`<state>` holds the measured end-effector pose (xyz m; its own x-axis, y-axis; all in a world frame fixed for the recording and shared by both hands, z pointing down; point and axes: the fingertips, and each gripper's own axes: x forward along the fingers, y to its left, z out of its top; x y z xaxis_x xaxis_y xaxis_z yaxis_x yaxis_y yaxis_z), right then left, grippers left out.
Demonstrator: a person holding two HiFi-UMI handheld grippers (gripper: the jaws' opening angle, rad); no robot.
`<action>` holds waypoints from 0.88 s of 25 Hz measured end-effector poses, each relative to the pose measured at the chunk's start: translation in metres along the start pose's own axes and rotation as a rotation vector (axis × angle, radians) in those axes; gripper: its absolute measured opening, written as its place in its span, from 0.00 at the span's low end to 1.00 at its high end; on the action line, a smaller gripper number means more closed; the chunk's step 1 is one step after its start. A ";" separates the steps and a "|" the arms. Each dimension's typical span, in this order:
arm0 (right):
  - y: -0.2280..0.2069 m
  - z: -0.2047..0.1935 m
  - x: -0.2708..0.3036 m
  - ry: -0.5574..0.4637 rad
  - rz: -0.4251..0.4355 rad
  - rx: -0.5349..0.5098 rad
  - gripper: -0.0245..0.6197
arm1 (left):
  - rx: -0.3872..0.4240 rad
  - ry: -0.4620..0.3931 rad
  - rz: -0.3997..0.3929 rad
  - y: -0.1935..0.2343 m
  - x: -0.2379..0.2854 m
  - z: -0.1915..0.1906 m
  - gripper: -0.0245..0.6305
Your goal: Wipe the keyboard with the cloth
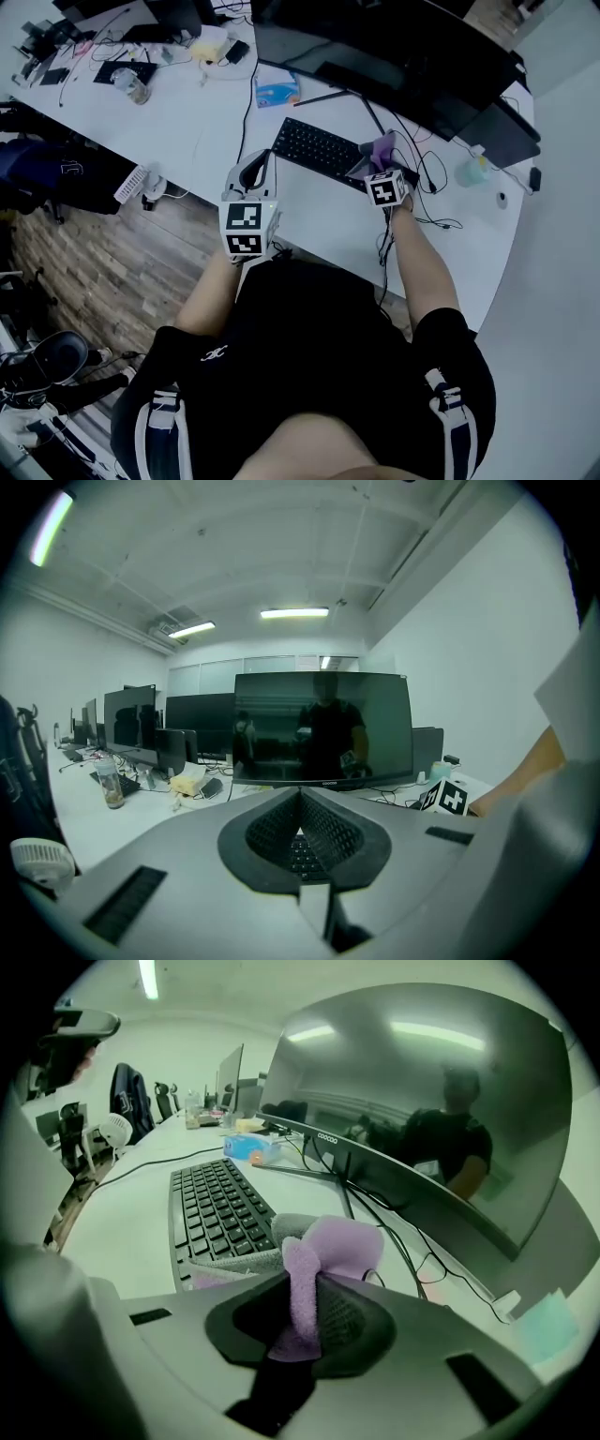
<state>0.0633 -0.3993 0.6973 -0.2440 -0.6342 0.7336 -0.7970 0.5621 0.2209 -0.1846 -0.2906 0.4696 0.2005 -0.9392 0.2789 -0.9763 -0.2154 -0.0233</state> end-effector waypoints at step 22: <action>0.080 0.075 0.045 0.001 0.089 -0.166 0.17 | -0.033 0.009 0.106 0.080 -0.021 -0.010 0.06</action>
<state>-0.0531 -0.4226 0.6995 -0.3090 -0.5779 0.7554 -0.6705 0.6956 0.2579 -0.2677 -0.2848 0.4718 0.0953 -0.9538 0.2850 -0.9942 -0.1057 -0.0216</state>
